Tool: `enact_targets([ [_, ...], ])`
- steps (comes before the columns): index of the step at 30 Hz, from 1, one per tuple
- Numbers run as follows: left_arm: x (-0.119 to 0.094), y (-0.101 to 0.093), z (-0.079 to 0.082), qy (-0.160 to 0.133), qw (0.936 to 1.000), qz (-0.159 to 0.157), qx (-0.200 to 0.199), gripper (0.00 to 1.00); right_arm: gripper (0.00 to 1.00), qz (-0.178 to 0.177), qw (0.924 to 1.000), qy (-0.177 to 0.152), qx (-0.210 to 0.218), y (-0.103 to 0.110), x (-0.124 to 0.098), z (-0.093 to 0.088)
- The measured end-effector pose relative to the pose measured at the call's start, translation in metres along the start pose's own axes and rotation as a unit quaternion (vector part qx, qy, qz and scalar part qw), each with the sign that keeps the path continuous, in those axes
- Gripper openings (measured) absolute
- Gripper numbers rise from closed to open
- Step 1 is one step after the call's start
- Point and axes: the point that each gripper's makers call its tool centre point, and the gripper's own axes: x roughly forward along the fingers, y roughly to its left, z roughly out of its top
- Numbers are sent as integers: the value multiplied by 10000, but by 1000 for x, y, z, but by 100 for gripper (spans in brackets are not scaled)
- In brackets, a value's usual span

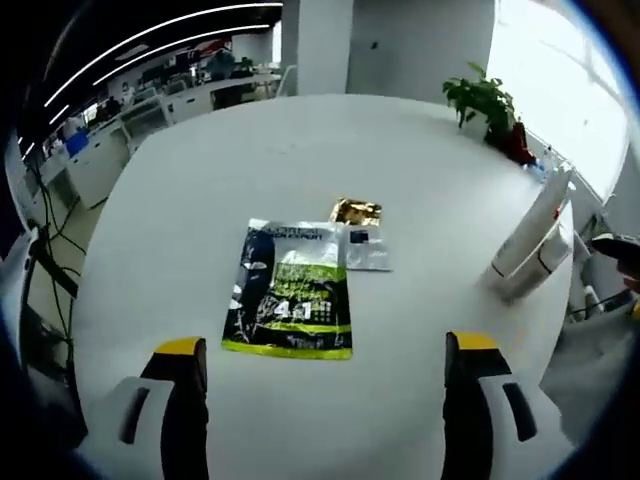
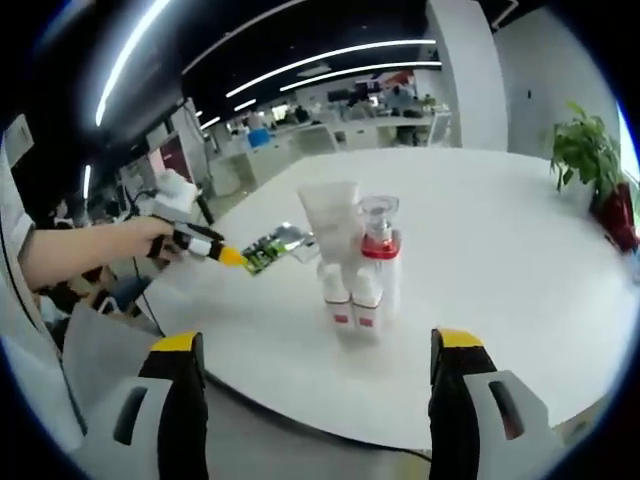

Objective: Arrange the skincare products in the storage area until every visible bottle or jar stands upright without overlapping.

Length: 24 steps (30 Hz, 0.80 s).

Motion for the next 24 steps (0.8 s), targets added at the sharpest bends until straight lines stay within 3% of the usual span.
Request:
enact_targets([
  [3, 16, 8, 2, 78, 10000, 35, 34, 91, 91, 19, 10000, 37, 23, 0, 1, -1],
  [13, 19, 4, -3, 369, 9992, 123, 80, 88, 91, -62, 10000, 75, 10, -2, 2, -2],
  [17, 24, 6, -4, 489, 9986, 120, 184, 87, 90, -91, 9999, 72, 44, -4, 2, -2],
  [21, 38, 19, -5, 649, 9974, 140, 261, 87, 90, -107, 9999, 79, 46, -4, 3, -2],
  [24, 39, 13, -10, 831, 9959, 181, 298, 86, 90, -123, 9999, 76, 56, -5, 3, -2],
])
